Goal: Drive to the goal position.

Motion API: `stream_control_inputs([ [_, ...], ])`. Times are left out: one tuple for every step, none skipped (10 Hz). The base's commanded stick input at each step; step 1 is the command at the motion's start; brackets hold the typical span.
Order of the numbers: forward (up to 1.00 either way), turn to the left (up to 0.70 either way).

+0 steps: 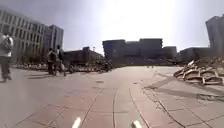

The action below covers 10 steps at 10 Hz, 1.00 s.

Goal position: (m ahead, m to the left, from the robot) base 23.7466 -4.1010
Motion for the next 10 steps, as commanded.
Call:
stream_control_inputs([
  [1.00,0.00],
  [1.00,0.00],
  [1.00,0.00],
  [1.00,0.00],
  [1.00,0.00],
  [1.00,0.00],
  [1.00,0.00],
  [1.00,0.00],
  [1.00,0.00],
  [1.00,0.00],
])
